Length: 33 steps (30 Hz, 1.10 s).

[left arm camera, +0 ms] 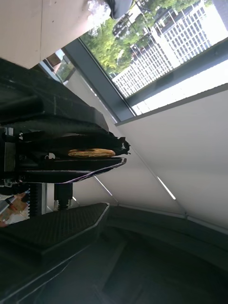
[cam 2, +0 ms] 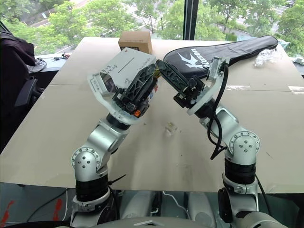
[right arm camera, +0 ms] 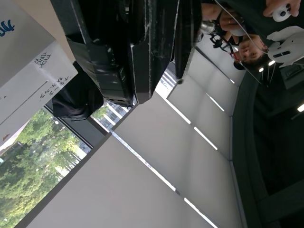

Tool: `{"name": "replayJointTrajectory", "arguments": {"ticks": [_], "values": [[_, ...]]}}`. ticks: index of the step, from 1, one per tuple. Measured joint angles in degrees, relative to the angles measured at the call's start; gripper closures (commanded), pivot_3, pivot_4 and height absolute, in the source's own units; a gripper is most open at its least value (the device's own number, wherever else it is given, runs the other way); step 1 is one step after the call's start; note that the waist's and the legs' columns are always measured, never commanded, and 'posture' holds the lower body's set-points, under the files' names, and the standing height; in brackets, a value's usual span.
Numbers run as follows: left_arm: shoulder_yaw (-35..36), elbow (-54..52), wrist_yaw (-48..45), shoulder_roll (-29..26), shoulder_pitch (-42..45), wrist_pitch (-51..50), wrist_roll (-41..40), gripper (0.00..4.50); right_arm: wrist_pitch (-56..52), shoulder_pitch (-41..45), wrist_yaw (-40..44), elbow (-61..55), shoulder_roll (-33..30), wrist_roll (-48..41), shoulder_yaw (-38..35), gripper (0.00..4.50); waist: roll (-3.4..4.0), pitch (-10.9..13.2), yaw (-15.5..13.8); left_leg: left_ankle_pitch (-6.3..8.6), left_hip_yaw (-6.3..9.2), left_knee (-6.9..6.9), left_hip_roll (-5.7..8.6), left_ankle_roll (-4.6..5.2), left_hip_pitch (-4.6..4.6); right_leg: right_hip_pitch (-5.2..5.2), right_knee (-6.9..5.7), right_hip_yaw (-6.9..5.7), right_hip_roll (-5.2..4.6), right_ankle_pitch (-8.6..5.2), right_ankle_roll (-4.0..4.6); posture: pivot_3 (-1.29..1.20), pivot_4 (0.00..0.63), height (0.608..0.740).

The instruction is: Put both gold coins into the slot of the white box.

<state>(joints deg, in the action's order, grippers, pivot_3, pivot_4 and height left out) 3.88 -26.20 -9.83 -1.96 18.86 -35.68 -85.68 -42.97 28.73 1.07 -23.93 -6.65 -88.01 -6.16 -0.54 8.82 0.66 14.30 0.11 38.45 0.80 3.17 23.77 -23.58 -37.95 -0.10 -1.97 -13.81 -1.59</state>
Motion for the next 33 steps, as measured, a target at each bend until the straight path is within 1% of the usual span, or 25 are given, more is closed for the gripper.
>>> {"name": "replayJointTrajectory", "arguments": {"ticks": [1, 7, 10, 12, 13, 14, 15, 17, 18, 19, 20, 22, 23, 26, 27, 28, 29, 30, 33], "values": [[0.03, 0.21, 0.11, -0.02, 0.0, 0.02, 0.0, 4.47, 0.32, 0.0, 0.06, -0.28, 0.0, -0.18, 0.24, 4.5, 0.0, 0.0, 0.0, 0.0, 0.0, 0.0, 0.0, 0.0, 0.0, 0.0, 0.0, 0.0, -0.02, 0.0, 0.0, 0.0, 0.15, 0.74], [0.02, 0.3, -0.01, 0.02, 0.06, 0.04, -0.12, 4.47, 0.97, -0.05, -0.09, -0.28, -0.5, -0.12, 0.62, 4.5, 0.0, 0.01, 0.0, 0.0, 0.0, 0.0, 0.0, 0.0, 0.01, 0.0, 0.02, 0.0, -0.01, 0.0, 0.0, 0.0, 0.15, 0.74], [0.07, 0.38, 0.0, -0.22, 0.1, 0.08, -0.04, 4.5, 1.09, -0.04, 0.92, -0.29, -1.82, 0.86, 0.71, 3.65, 0.0, 0.01, -0.01, 0.0, 0.0, 0.0, 0.0, 0.0, 0.01, 0.0, 0.02, 0.0, -0.01, 0.0, 0.0, 0.0, 0.15, 0.74], [0.14, 0.33, -0.13, -1.73, 0.09, 0.02, 0.16, 4.5, 1.46, -0.06, 1.11, -0.31, -2.09, 1.41, 0.69, 2.65, 0.0, 0.01, 0.0, 0.0, 0.0, -0.01, 0.0, 0.0, 0.01, 0.0, 0.03, 0.0, -0.02, 0.0, 0.0, 0.0, 0.15, 0.74], [0.15, 0.21, -0.34, -2.85, 0.09, -0.1, 0.45, 4.5, 1.88, -0.06, 1.11, -0.32, -2.28, 2.08, 0.69, 2.25, 0.0, 0.01, 0.06, 0.0, 0.0, -0.02, -0.01, 0.0, 0.0, 0.0, 0.02, 0.01, -0.03, -0.01, 0.0, 0.0, 0.15, 0.74], [0.66, -0.43, -1.04, -6.69, 0.05, -0.52, 1.28, 4.5, 2.55, -0.18, 1.26, -0.3, -4.02, 4.05, 0.44, 1.82, 0.02, 0.03, 0.13, 0.0, 0.0, -0.04, -0.02, 0.0, -0.01, -0.02, 0.02, 0.01, -0.01, -0.01, 0.01, 0.0, 0.15, 0.74], [1.73, -0.76, -1.27, -8.54, 0.03, -0.55, 1.35, 4.5, 2.82, -0.38, 1.41, -0.23, -5.07, 4.93, -0.19, 1.82, 0.03, 0.04, 0.11, 0.0, 0.01, -0.06, -0.02, 0.0, -0.02, -0.02, 0.02, 0.01, 0.01, -0.02, 0.01, 0.0, 0.15, 0.74], [5.82, -1.83, -1.88, -14.2, 0.38, -0.58, 0.46, 4.5, 3.19, -0.69, 3.8, 0.18, -9.24, 7.39, -2.13, 1.82, 0.04, 0.18, 0.08, 0.0, 0.01, -0.07, -0.03, 0.0, 0.0, -0.04, 0.05, 0.0, 0.0, -0.02, 0.02, 0.0, 0.15, 0.74], [8.23, -2.07, -2.35, -17.45, 0.93, -0.59, -0.01, 4.5, 3.34, -1.01, 5.27, 0.31, -11.39, 8.45, -3.6, 1.82, 0.05, 0.2, 0.03, 0.0, 0.01, -0.07, -0.03, 0.0, 0.0, -0.04, 0.05, -0.02, 0.0, -0.02, 0.01, 0.0, 0.15, 0.74], [10.45, -2.16, -2.95, -22.44, 1.94, -0.9, 0.26, 4.5, 3.48, -1.4, 7.88, 0.34, -14.73, 10.14, -4.91, 1.82, 0.04, 0.26, 0.0, 0.0, 0.02, -0.07, -0.03, 0.0, 0.01, -0.04, 0.07, -0.02, 0.0, -0.02, 0.01, 0.0, 0.15, 0.74], [11.97, -2.22, -3.16, -25.52, 2.72, -1.19, 0.86, 4.5, 3.57, -1.62, 9.63, 0.38, -16.85, 11.46, -5.88, 1.82, 0.05, 0.29, -0.08, 0.0, 0.01, -0.11, -0.02, 0.0, 0.0, -0.04, 0.11, -0.03, 0.02, -0.03, 0.0, 0.0, 0.15, 0.74], [12.54, -2.06, -2.92, -31.21, 6.36, -1.7, 5.9, 4.5, 4.61, -2.83, 16.17, 0.4, -23.03, 16.82, -6.06, 1.82, 0.01, 0.37, -0.55, 0.0, 0.03, -0.11, 0.04, 0.0, 0.04, -0.02, 0.18, -0.05, 0.02, -0.06, -0.07, 0.0, 0.15, 0.74], [11.94, -1.59, -2.42, -32.92, 9.08, -1.6, 9.76, 4.5, 5.43, -3.56, 20.27, 0.4, -25.82, 20.36, -5.9, 1.82, 0.0, 0.38, -0.72, 0.01, 0.01, -0.11, 0.06, 0.0, 0.04, 0.0, 0.2, -0.04, 0.0, -0.06, -0.07, 0.0, 0.15, 0.74], [8.42, 1.13, 1.89, -33.58, 17.33, -1.16, 20.4, 4.5, 8.78, -4.77, 31.17, 0.54, -31.94, 29.2, -4.31, 1.82, -0.05, 0.41, -1.36, 0.01, -0.03, -0.11, 0.05, 0.01, 0.05, 0.01, 0.27, 0.0, -0.01, -0.06, -0.09, 0.0, 0.15, 0.74], [7.64, 1.62, 2.69, -33.59, 18.33, -1.17, 21.99, 4.5, 9.09, -4.76, 32.44, 0.63, -32.73, 30.13, -3.9, 1.82, -0.06, 0.42, -1.37, 0.01, -0.03, -0.11, 0.05, 0.01, 0.05, 0.0, 0.26, 0.01, -0.02, -0.05, -0.09, 0.0, 0.15, 0.74], [5.33, 2.59, 4.0, -33.9, 20.04, -1.33, 26.74, 4.5, 9.84, -4.77, 35.25, 0.88, -34.07, 32.18, -3.46, 1.82, -0.09, 0.45, -1.37, 0.01, -0.03, -0.13, 0.03, 0.01, 0.05, -0.01, 0.25, 0.01, -0.05, -0.05, -0.09, 0.0, 0.15, 0.74], [3.16, 3.38, 4.86, -34.64, 21.01, -1.73, 30.62, 4.5, 10.25, -4.68, 37.15, 1.11, -34.91, 33.57, -3.28, 1.82, -0.1, 0.46, -1.33, 0.01, -0.03, -0.15, 0.01, 0.0, 0.04, -0.01, 0.26, 0.03, -0.07, -0.05, -0.09, 0.0, 0.15, 0.74], [-0.22, 4.16, 5.78, -36.23, 21.64, -2.84, 36.27, 4.5, 10.81, -4.64, 39.35, 1.57, -35.73, 35.02, -3.25, 1.82, -0.12, 0.49, -1.26, 0.01, -0.03, -0.15, -0.02, -0.01, 0.03, -0.02, 0.24, 0.05, -0.09, -0.05, -0.08, 0.0, 0.15, 0.74], [-3.91, 5.84, 6.63, -36.93, 21.66, -4.86, 43.26, 4.5, 10.94, -4.22, 41.72, 1.68, -36.03, 36.43, -3.18, 1.82, -0.14, 0.61, -1.18, 0.0, -0.02, -0.2, -0.11, -0.04, 0.04, -0.08, 0.24, 0.07, -0.1, -0.05, -0.08, 0.0, 0.15, 0.74]]}}
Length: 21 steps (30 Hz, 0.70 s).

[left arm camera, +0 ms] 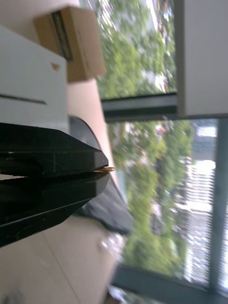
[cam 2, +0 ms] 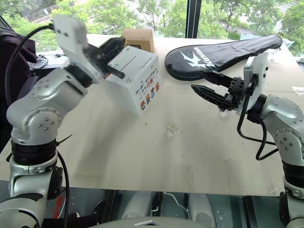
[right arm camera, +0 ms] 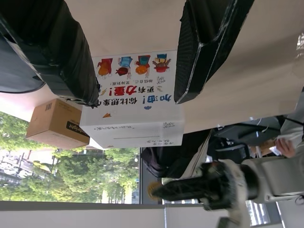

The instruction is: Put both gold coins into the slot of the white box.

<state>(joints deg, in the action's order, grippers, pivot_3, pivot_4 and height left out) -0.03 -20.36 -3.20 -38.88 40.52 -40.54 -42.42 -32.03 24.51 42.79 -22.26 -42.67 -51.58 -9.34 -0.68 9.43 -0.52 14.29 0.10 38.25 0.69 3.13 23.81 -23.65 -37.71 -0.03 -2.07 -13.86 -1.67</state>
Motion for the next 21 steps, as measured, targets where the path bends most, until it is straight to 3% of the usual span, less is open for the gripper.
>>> {"name": "replayJointTrajectory", "arguments": {"ticks": [9, 21], "values": [[-1.87, 3.11, 2.24, 3.66, 0.96, -6.38, 10.53, 4.5, -1.21, 3.04, 0.4, -0.51, 2.48, -0.29, 0.08, 1.82, -0.18, 0.26, -0.34, -0.08, 0.01, 0.02, 0.04, -0.16, 0.1, -0.02, 0.06, -0.08, -0.24, 0.01, 0.0, 0.0, 0.15, 0.74], [1.97, 5.78, -3.6, 5.32, 0.94, -12.12, 13.1, 4.5, -1.65, 4.29, -1.21, -1.59, 2.92, 0.17, 0.05, 1.82, -0.23, 0.31, -0.31, -0.09, 0.07, 0.03, 0.05, -0.18, 0.08, -0.02, 0.0, -0.14, -0.29, 0.01, 0.01, 0.0, 0.15, 0.74]]}}
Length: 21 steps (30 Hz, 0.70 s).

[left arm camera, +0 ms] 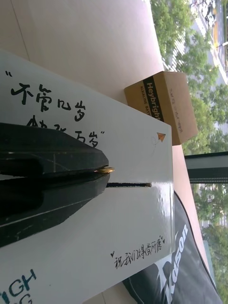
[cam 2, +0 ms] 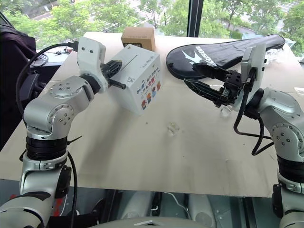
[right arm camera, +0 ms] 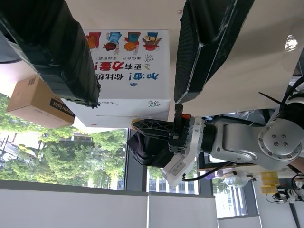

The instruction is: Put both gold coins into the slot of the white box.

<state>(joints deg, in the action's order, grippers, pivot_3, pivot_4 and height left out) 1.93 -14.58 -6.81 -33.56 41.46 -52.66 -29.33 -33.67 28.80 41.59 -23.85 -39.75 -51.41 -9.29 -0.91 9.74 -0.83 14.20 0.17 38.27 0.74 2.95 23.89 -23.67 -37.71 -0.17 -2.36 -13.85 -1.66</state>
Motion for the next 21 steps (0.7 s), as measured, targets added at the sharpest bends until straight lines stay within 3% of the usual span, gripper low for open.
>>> {"name": "replayJointTrajectory", "arguments": {"ticks": [10, 21], "values": [[-1.66, 3.28, -7.1, -0.77, 3.02, -0.74, 4.45, 4.5, 0.23, -0.97, 0.73, -0.12, -2.04, 4.25, 0.0, 1.82, 0.01, -0.01, -0.07, 0.07, 0.0, 0.03, 0.05, 0.13, -0.06, 0.04, -0.09, -0.03, -0.06, 0.0, 0.0, 0.0, 0.15, 0.74], [-0.32, 5.26, -7.93, 1.78, 4.77, -3.21, 7.27, 4.5, 0.32, -1.33, 1.76, 0.13, -1.54, 6.19, 0.0, 1.82, 0.02, -0.04, -0.01, 0.07, 0.01, 0.07, 0.05, 0.12, -0.13, 0.05, -0.22, -0.02, -0.06, 0.01, 0.0, 0.0, 0.15, 0.74]]}}
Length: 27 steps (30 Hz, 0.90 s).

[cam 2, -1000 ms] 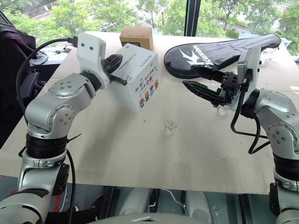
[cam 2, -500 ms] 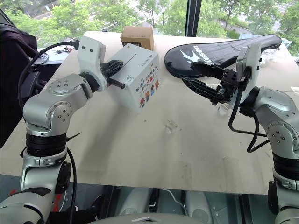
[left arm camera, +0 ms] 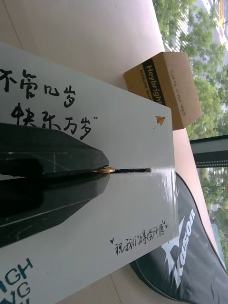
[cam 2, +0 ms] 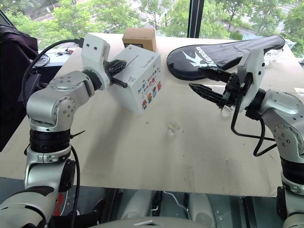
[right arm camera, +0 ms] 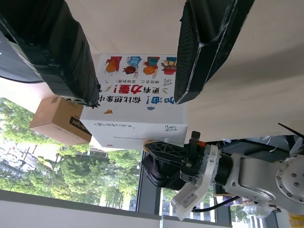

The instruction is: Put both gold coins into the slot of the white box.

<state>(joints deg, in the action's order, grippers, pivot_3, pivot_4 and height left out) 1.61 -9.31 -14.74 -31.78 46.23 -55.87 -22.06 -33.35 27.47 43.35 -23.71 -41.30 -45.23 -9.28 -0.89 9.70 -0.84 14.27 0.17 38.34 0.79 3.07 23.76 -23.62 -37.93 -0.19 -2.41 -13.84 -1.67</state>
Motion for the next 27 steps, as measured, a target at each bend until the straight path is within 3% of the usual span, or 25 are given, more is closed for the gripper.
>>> {"name": "replayJointTrajectory", "arguments": {"ticks": [18, 21, 26, 27], "values": [[-0.05, 3.31, -2.42, 3.04, 2.12, -1.07, 3.07, 4.5, -0.17, 0.07, -0.92, -0.02, 1.08, -0.03, -0.01, 1.82, 0.05, -0.06, -0.11, -0.02, 0.01, 0.04, 0.03, -0.02, 0.0, 0.02, -0.02, -0.01, -0.03, 0.0, 0.0, 0.0, 0.15, 0.74], [0.58, 3.57, -2.41, 3.65, 2.11, -1.14, 3.38, 3.6, -0.18, 0.07, -1.1, -0.02, 1.09, -0.07, -0.01, 1.79, 0.05, -0.08, -0.11, -0.01, 0.01, 0.05, 0.03, -0.01, -0.01, 0.04, -0.04, -0.01, -0.03, 0.01, 0.0, 0.0, 0.15, 0.74], [1.15, 3.87, -2.31, 3.96, 2.11, -0.63, 4.51, 1.34, -0.17, 0.07, -1.1, -0.02, 1.09, -0.09, -0.01, 1.79, 0.06, -0.09, -0.11, -0.01, 0.01, 0.05, 0.03, -0.01, -0.01, 0.04, -0.04, -0.02, -0.03, 0.01, 0.0, 0.0, 0.15, 0.74], [1.16, 3.99, -2.25, 4.0, 2.11, -0.39, 4.66, 1.34, -0.17, 0.07, -1.1, -0.02, 1.09, -0.09, -0.01, 1.79, 0.06, -0.09, -0.12, -0.01, 0.01, 0.05, 0.03, -0.01, -0.01, 0.04, -0.04, -0.02, -0.03, 0.01, 0.0, 0.0, 0.15, 0.74]]}}
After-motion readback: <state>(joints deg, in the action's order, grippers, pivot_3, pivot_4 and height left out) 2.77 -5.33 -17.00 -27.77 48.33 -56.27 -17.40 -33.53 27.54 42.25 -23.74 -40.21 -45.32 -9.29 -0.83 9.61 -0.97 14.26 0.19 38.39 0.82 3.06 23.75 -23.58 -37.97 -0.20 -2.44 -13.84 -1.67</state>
